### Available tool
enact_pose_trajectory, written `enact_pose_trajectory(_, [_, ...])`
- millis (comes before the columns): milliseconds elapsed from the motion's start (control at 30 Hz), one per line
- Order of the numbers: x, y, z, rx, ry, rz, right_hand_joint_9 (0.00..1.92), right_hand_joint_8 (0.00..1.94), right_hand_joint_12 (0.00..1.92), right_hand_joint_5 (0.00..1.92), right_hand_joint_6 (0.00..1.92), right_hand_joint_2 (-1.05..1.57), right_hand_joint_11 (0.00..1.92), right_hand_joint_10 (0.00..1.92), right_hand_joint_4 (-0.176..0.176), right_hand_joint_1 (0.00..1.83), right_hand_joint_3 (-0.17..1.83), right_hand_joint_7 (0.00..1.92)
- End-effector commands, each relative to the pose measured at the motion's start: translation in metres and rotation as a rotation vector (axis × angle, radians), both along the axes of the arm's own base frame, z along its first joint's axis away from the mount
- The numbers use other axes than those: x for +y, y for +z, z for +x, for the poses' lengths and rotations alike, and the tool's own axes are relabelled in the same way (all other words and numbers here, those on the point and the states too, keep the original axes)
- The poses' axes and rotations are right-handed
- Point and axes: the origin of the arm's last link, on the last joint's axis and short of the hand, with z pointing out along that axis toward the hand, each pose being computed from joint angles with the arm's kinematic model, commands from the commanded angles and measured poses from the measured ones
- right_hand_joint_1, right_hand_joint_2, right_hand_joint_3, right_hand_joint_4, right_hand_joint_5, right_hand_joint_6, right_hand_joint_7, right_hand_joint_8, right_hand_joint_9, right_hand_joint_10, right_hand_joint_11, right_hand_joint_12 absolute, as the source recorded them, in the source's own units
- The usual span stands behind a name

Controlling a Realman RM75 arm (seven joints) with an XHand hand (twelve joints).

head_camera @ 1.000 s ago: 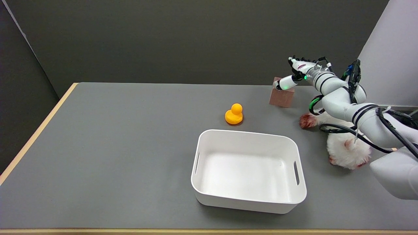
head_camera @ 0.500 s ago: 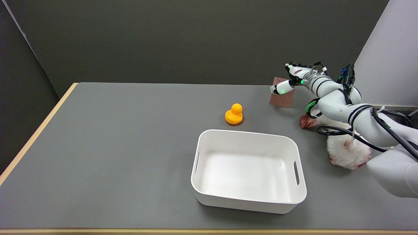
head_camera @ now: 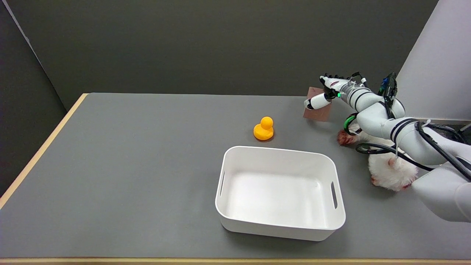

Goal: Pick up wooden cube.

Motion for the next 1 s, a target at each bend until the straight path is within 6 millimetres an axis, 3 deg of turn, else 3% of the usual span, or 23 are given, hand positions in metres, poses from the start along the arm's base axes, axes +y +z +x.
enact_pose_trajectory(33, [0.0048,0.002,-0.012,0.006,-0.037,-0.006,0.0,0.13,0.71,0.03,0.23,0.53,0.0,0.17,-0.095,0.51,0.89,0.02])
enact_pose_trajectory(267, [0.005,0.0012,-0.0133,0.006,-0.041,-0.005,0.0,0.17,0.74,0.04,0.25,0.54,0.0,0.23,-0.096,0.54,0.9,0.03])
enact_pose_trajectory(367, [0.0044,0.0004,-0.0132,0.001,-0.038,-0.005,0.0,0.2,0.71,0.04,0.28,0.52,0.0,0.24,-0.099,0.74,0.94,0.05])
enact_pose_trajectory(433, [0.0041,0.0,-0.0128,0.003,-0.036,-0.002,0.0,0.33,0.84,0.05,0.36,0.57,0.0,0.37,-0.097,0.75,0.94,0.08])
enact_pose_trajectory(500, [0.0038,-0.0003,-0.0124,0.005,-0.033,0.001,0.02,0.32,1.06,0.15,0.36,0.64,0.0,0.61,-0.09,0.67,0.88,0.26])
enact_pose_trajectory(567, [0.0036,-0.001,-0.0122,0.008,-0.032,0.005,0.23,0.45,1.22,0.23,0.46,0.67,0.06,0.8,-0.076,0.75,0.91,0.38])
enact_pose_trajectory(633, [0.0038,-0.0015,-0.0128,0.01,-0.034,0.007,0.3,0.52,1.27,0.27,0.52,0.69,0.11,0.87,-0.069,0.77,0.91,0.45])
enact_pose_trajectory(700, [0.004,-0.002,-0.0132,0.013,-0.034,0.01,0.44,0.75,1.35,0.41,0.85,0.76,0.22,1.03,-0.054,0.8,0.85,0.61])
enact_pose_trajectory(767, [0.0042,-0.002,-0.0132,0.013,-0.033,0.011,0.49,0.85,1.4,0.45,0.96,0.78,0.27,1.07,-0.052,0.8,0.84,0.65])
enact_pose_trajectory(800, [0.0047,-0.0019,-0.014,0.013,-0.035,0.011,0.52,0.91,1.44,0.49,1.11,0.88,0.29,1.1,-0.044,0.83,0.71,0.68])
enact_pose_trajectory(833, [0.0049,-0.0019,-0.0144,0.012,-0.035,0.01,0.58,1.0,1.52,0.58,1.49,1.14,0.34,1.16,-0.026,0.91,0.35,0.73])
enact_pose_trajectory(867, [0.0049,-0.0022,-0.0144,0.012,-0.033,0.013,0.59,1.02,1.54,0.61,1.57,1.2,0.35,1.17,-0.023,0.93,0.28,0.75])
enact_pose_trajectory(1000, [0.0049,-0.002,-0.0136,0.012,-0.022,0.018,0.64,1.15,1.59,0.65,1.54,1.14,0.4,1.22,-0.024,0.95,0.35,0.78])
